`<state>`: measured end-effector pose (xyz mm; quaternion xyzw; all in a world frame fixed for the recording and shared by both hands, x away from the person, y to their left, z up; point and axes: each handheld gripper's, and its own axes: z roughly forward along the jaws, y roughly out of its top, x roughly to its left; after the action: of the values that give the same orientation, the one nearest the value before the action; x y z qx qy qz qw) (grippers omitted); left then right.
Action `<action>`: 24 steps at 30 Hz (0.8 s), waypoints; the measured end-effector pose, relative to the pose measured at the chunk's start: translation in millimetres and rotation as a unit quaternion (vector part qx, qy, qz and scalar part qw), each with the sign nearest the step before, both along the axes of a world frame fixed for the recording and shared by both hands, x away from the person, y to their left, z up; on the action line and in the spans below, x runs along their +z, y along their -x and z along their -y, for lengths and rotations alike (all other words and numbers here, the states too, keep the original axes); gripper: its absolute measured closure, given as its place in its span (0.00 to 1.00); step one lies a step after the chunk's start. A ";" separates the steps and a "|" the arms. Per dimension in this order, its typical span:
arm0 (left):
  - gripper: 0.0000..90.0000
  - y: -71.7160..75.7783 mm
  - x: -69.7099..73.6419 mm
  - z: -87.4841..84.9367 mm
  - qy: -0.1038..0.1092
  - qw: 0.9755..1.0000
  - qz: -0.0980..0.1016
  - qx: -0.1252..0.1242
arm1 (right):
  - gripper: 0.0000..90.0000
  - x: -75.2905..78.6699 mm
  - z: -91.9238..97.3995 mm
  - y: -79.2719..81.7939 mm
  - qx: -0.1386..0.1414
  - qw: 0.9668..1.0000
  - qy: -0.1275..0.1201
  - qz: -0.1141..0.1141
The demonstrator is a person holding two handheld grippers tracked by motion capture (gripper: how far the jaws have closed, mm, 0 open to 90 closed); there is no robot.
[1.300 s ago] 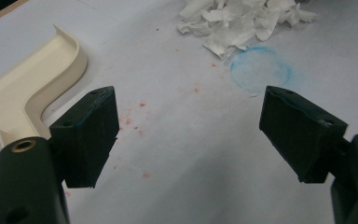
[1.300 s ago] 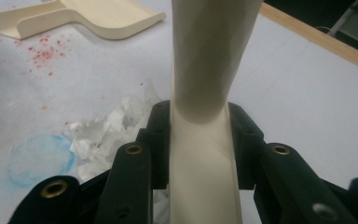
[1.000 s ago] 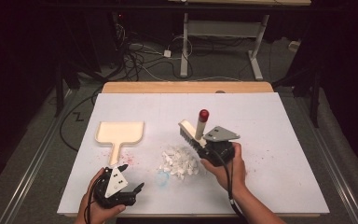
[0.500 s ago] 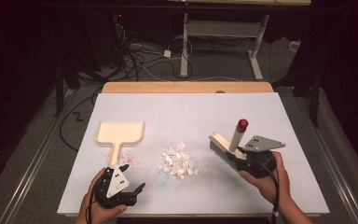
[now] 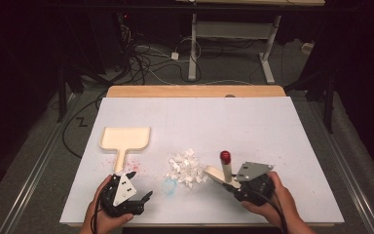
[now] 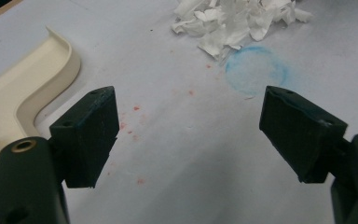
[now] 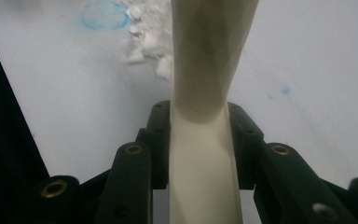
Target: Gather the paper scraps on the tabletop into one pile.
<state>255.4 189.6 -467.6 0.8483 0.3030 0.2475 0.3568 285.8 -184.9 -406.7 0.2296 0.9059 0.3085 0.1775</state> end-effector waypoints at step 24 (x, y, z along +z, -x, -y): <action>0.21 -0.1 1.7 -5.0 0.001 1.000 0.009 0.011 | 0.75 37.2 18.7 -11.2 -0.018 0.993 -0.106 0.043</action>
<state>255.5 194.6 -465.8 0.8420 0.3096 0.2591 0.3579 297.0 -203.6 -369.5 0.2496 0.8555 0.4088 0.1966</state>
